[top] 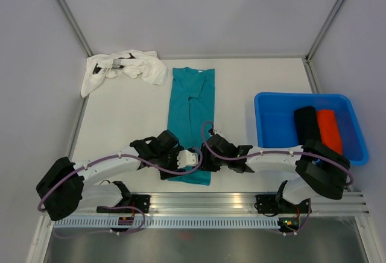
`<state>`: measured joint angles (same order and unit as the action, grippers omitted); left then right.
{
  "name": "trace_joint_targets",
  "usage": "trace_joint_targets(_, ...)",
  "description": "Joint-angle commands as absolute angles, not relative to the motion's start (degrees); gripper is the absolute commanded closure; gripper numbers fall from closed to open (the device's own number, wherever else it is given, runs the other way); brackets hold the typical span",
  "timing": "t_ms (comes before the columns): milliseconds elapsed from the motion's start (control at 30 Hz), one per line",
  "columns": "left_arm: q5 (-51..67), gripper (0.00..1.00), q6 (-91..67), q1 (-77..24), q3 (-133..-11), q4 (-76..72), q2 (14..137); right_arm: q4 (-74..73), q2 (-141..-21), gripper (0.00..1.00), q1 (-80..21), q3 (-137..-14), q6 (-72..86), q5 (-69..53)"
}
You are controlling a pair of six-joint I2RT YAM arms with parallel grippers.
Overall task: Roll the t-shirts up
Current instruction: Roll the tshirt
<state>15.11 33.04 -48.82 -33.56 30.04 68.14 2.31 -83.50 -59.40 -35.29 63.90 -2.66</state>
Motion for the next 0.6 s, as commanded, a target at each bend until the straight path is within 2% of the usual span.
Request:
trace_joint_targets(0,15.20,0.32,33.22,-49.75,-32.96,27.86,69.87,2.47,-84.90,0.60,-59.50,-37.70,64.95,-1.32)
trace_joint_targets(167,13.98,0.38,33.13,-50.27,-33.05,27.86,71.37,2.55,-86.92,0.59,-59.41,-37.96,64.95,-2.63)
trace_joint_targets(367,18.27,0.29,34.89,-50.27,-35.85,35.58,68.20,0.71,-85.26,0.59,-59.50,-38.58,64.42,-1.50)
trace_joint_targets(500,18.37,0.30,34.19,-50.54,-35.25,35.69,70.04,-1.74,-84.38,0.58,-59.50,-38.67,63.55,-0.62)
trace_joint_targets(567,17.32,0.35,34.10,-50.54,-34.28,34.20,71.71,-2.19,-84.64,0.58,-59.50,-38.93,63.20,-0.35)
